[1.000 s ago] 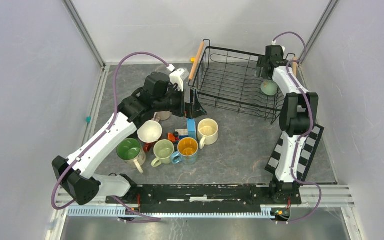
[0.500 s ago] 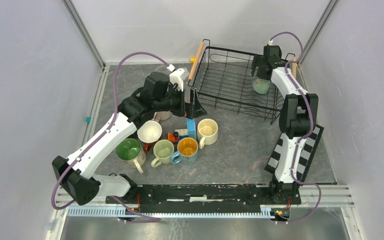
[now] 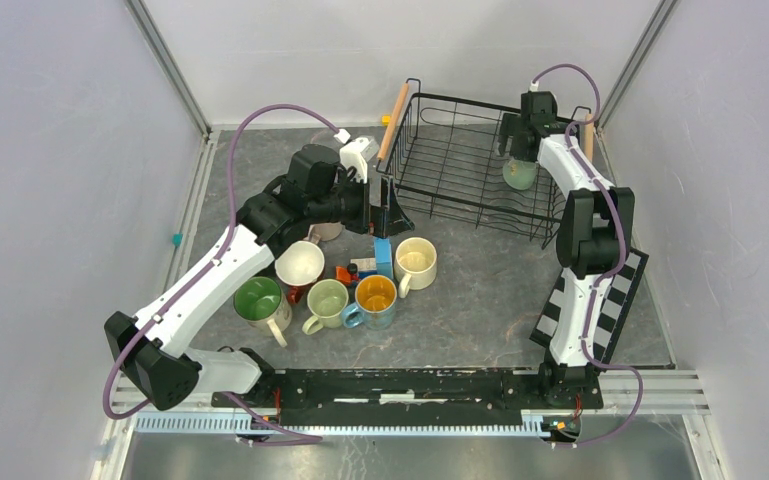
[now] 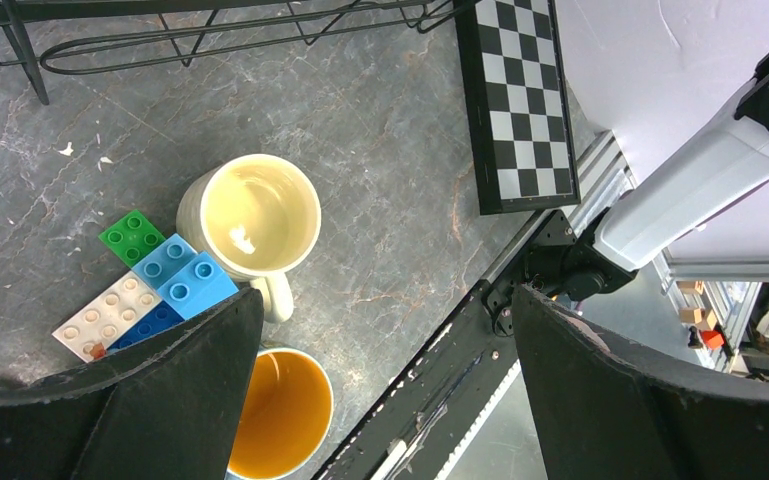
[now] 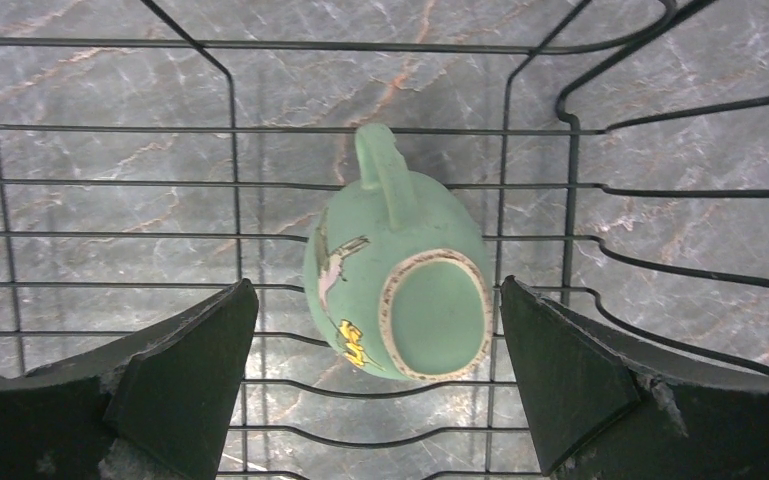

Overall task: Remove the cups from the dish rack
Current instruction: Unload the cup from the dish rack.

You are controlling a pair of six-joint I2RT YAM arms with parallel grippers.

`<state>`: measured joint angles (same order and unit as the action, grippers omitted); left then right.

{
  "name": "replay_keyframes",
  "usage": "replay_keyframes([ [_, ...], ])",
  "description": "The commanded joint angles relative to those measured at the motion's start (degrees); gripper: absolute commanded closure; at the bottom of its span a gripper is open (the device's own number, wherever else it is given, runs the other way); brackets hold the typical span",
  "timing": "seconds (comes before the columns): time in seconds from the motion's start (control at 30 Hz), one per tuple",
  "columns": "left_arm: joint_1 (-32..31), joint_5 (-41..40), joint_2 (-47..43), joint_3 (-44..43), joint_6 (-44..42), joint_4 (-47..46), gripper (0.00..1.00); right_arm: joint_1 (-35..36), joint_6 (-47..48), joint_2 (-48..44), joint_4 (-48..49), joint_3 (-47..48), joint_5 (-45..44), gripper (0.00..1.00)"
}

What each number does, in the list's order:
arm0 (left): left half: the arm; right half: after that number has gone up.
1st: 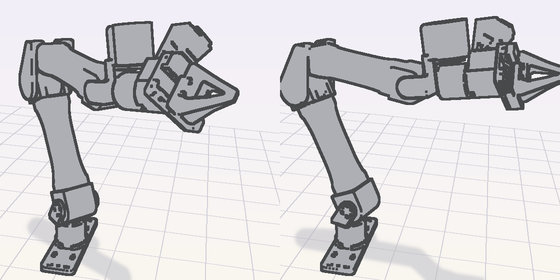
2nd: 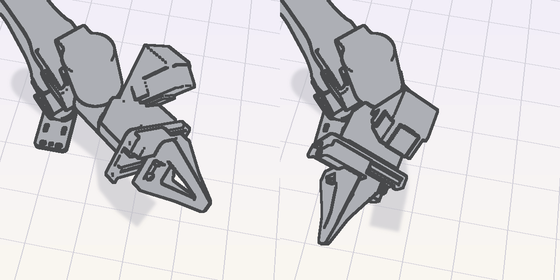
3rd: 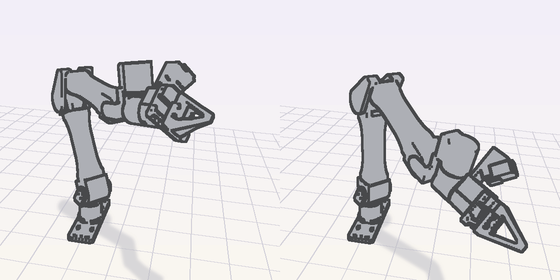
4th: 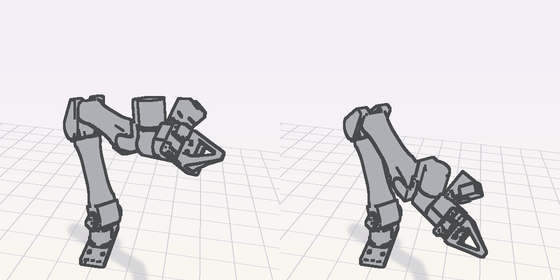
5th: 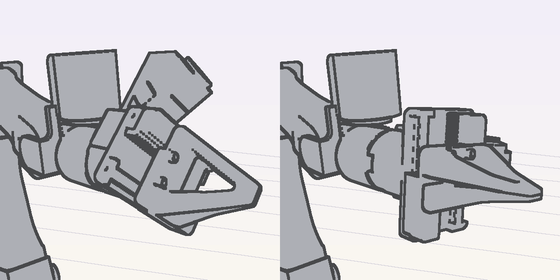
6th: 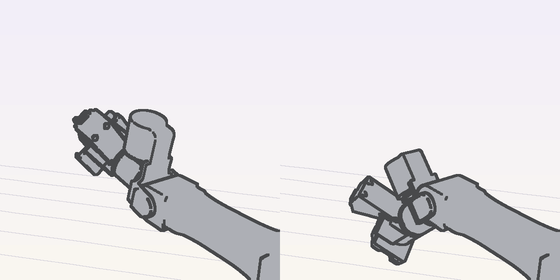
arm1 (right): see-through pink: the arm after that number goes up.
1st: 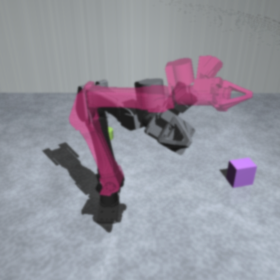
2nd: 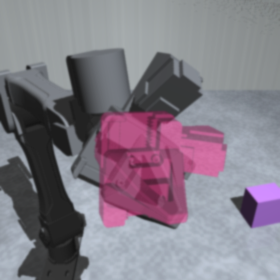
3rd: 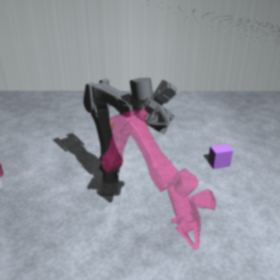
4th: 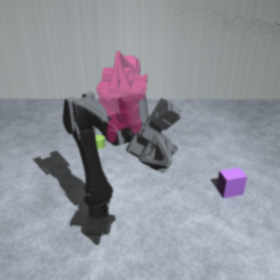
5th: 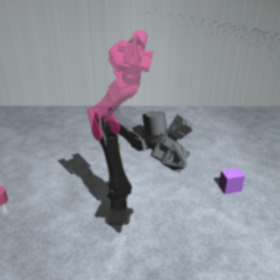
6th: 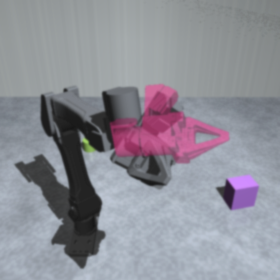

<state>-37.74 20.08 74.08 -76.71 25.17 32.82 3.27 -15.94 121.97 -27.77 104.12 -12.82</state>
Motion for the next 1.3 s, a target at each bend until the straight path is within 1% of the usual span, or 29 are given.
replay_keyframes([
  [0.0,-0.2,1.9,-0.8,0.1,-1.3,-2.2,0.00,0.1,2.2,-1.2,-2.1,2.6,-4.7,0.02],
  [0.17,-0.2,2.0,-0.7,0.2,-1.3,-2.1,0.00,-0.1,2.7,0.3,-2.5,3.0,-5.0,0.02],
  [0.53,-0.2,2.2,-0.8,0.4,-1.5,-2.2,0.00,-1.4,2.2,4.1,-0.1,1.7,3.9,0.02],
  [0.8,-0.2,2.4,-0.3,0.3,-1.5,-2.2,0.00,-1.5,2.6,4.9,0.1,1.9,5.2,0.02],
  [0.87,-0.2,2.5,-0.1,0.2,-1.4,-2.2,0.00,-1.5,2.7,4.9,0.1,1.7,5.2,0.06],
  [0.97,-0.2,2.8,0.2,0.1,-1.1,-2.2,0.00,-1.4,2.6,4.9,0.2,1.3,5.2,0.15],
  [1.2,-0.2,2.7,0.8,0.2,0.3,-3.0,0.00,-1.4,1.6,3.2,0.2,1.4,6.2,0.42],
  [1.27,-0.2,2.7,1.2,0.0,1.1,-3.4,0.00,-1.4,1.2,2.5,0.3,1.6,7.0,0.47],
])
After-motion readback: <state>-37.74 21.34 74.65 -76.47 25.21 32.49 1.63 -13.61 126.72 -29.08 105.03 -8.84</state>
